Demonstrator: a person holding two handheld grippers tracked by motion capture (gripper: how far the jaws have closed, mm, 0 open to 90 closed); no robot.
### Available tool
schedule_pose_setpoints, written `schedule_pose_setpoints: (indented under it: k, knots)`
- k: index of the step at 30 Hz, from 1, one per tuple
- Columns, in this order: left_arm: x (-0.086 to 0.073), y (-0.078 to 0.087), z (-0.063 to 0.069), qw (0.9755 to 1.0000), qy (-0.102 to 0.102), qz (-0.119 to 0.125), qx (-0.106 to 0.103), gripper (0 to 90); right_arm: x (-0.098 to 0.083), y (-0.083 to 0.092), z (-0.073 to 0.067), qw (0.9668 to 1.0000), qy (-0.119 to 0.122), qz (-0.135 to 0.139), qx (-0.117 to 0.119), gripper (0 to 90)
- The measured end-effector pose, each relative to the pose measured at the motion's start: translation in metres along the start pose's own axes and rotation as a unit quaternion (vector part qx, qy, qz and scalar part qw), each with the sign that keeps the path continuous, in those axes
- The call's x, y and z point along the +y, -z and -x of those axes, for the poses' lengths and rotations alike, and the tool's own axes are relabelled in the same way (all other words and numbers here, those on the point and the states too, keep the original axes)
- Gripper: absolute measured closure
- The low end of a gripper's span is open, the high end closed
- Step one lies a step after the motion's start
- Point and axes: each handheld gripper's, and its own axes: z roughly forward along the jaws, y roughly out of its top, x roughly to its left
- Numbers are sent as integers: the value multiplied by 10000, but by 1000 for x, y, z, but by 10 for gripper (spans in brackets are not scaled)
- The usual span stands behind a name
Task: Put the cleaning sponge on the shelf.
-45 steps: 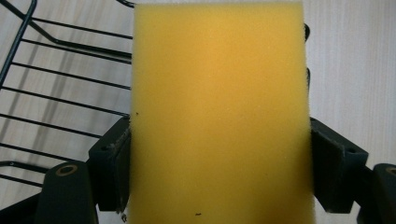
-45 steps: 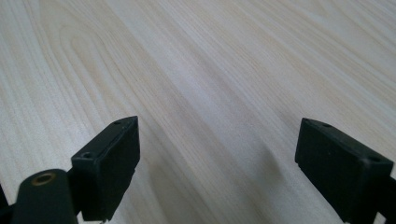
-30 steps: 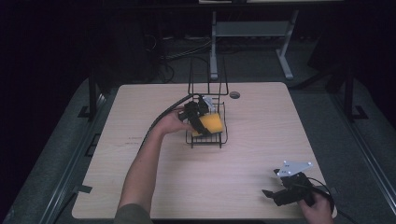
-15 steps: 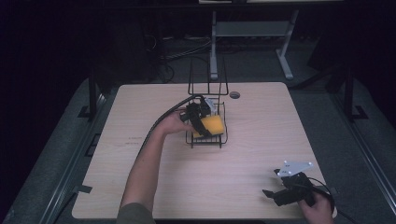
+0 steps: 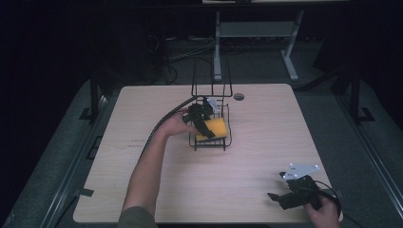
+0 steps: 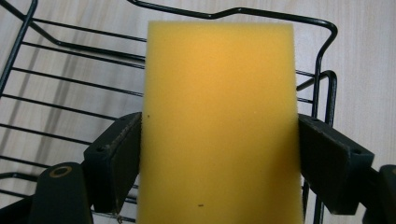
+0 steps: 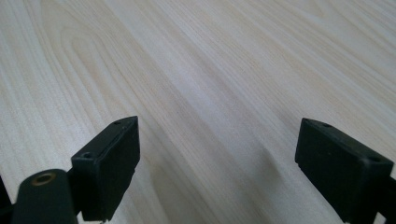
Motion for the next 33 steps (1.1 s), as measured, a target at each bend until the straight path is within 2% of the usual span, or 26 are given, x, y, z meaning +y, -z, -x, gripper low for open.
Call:
schedule_pose_setpoints:
  k: [21,27,33]
  knots:
    - [-1,17,1,9996,-43,225,144,211,0,-1,-2,10000,-6,-11,18,137]
    - [0,21,7,9997,-71,188,136,211,1,0,-2,10000,-11,-27,9,137]
    - [-2,24,15,9993,-133,279,215,219,2,0,-3,10000,-20,-27,44,137]
